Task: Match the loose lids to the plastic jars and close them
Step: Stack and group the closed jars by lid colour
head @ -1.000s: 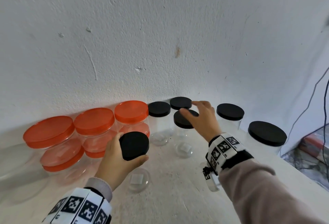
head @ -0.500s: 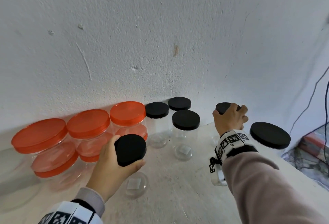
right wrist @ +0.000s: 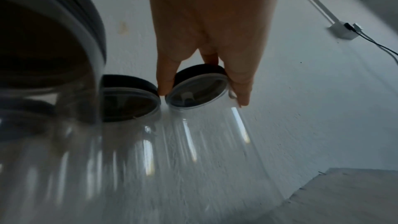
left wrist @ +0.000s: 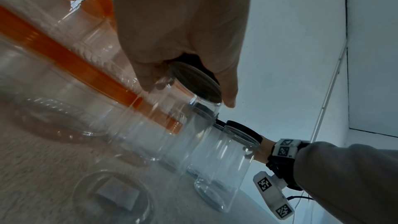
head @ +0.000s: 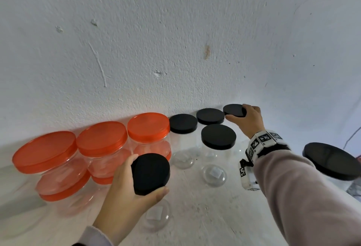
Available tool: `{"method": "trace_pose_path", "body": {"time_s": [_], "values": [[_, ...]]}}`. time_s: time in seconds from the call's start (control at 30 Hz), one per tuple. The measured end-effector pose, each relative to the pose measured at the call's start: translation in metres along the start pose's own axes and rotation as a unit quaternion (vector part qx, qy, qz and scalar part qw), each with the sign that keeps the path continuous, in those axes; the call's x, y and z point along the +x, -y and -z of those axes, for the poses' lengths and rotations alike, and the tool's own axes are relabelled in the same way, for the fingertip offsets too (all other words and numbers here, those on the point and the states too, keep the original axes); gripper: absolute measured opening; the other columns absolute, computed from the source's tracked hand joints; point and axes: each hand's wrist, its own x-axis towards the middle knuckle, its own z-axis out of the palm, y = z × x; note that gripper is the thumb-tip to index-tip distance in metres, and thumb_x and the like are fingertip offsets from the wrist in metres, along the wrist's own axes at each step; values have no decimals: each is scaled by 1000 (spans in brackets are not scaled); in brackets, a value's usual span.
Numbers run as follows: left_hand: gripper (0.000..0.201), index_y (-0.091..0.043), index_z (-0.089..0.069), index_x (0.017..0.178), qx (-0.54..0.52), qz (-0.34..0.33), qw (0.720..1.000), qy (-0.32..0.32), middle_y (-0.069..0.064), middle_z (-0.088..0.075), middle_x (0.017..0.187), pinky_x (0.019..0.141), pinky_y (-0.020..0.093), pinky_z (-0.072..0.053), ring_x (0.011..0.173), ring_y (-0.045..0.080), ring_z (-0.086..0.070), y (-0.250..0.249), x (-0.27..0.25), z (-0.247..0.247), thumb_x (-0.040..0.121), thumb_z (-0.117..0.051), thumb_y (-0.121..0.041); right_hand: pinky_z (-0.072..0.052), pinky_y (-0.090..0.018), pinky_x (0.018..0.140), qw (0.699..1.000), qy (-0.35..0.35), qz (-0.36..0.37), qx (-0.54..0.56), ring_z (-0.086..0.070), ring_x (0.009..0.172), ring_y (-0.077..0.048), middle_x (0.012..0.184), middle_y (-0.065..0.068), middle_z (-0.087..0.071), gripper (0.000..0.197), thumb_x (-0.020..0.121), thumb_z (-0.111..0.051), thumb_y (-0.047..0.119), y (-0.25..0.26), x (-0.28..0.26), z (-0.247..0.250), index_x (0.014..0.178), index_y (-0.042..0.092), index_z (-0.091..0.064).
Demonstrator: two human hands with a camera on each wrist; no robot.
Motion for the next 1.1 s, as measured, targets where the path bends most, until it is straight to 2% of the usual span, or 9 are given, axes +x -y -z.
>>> {"method": "trace_pose_path", "body": {"time_s": [0.2, 0.37, 0.43, 0.5, 0.57, 0.63, 0.87, 0.97, 1.1], "values": [[107, -39, -22, 138, 10, -7, 1000, 10, -17, -35, 130, 86, 20, -37, 116, 4, -41, -1, -1, 1, 47, -71, -66, -34, -23, 83, 999, 37, 1, 0, -46, 90, -19, 130, -11, -34, 51, 83, -72, 24, 1, 11, -5, 124, 4, -50], [108, -38, -22, 139, 11, -5, 1000, 9, -17, -34, 130, 85, 18, -36, 116, 4, -39, -2, -1, 0, 46, -70, -66, -32, -24, 79, 998, 49, -21, 23, -44, 83, -15, 125, -6, -31, 36, 83, -67, 13, -1, 18, -8, 114, 9, -50], [108, -37, -22, 139, 15, -6, 1000, 8, -18, -34, 128, 82, 16, -35, 115, 3, -39, -3, -1, 0, 47, -69, -66, -32, -24, 82, 998, 57, -25, 32, -46, 94, -18, 132, -8, -29, 41, 83, -65, 10, -3, 19, -7, 120, 7, -49], [106, -37, -22, 138, 20, -8, 1000, 9, -18, -34, 127, 81, 15, -35, 114, 3, -39, -3, -1, 0, 47, -69, -66, -30, -25, 88, 996, 60, -33, 51, -42, 109, -18, 143, -7, -24, 58, 85, -61, 9, -1, 17, -5, 139, 6, -39], [104, -36, -23, 138, 23, -10, 1000, 8, -16, -35, 128, 83, 17, -36, 115, 5, -40, -3, -1, 0, 50, -70, -65, -28, -25, 94, 994, 50, -38, 85, -38, 123, -18, 150, -5, -20, 66, 87, -58, 9, 3, 11, 0, 147, 8, -31], [99, -35, -25, 138, 18, -14, 1000, 7, -13, -37, 129, 88, 21, -38, 116, 7, -42, -4, -1, 0, 55, -75, -60, -28, -24, 97, 993, 25, -30, 112, -35, 133, -21, 152, -4, -21, 63, 89, -55, 9, 10, 2, 7, 148, 10, -32], [94, -27, -29, 138, 27, -10, 1000, 0, -4, -43, 128, 93, 29, -43, 115, 15, -46, -9, -2, 1, 63, -82, -45, -27, -19, 96, 994, -73, 66, 40, -42, 127, -19, 144, -4, -36, 52, 91, -59, 14, 34, -72, 57, 140, 13, -45], [87, -26, -33, 134, 34, -11, 999, 2, -2, -45, 125, 90, 33, -47, 111, 17, -48, -11, -3, 2, 64, -83, -41, -29, -28, 102, 991, -98, 81, -32, -41, 128, -25, 141, -7, -39, 54, 87, -67, 21, 20, -107, 102, 137, 13, -48], [89, -20, -32, 137, 50, -9, 999, 0, 1, -46, 125, 91, 35, -47, 113, 19, -48, -14, -4, 2, 66, -81, -42, -36, -49, 105, 989, -99, -28, -105, -34, 132, -35, 144, -12, -34, 67, 81, -73, 34, -16, -138, 156, 139, 17, -46]]}}
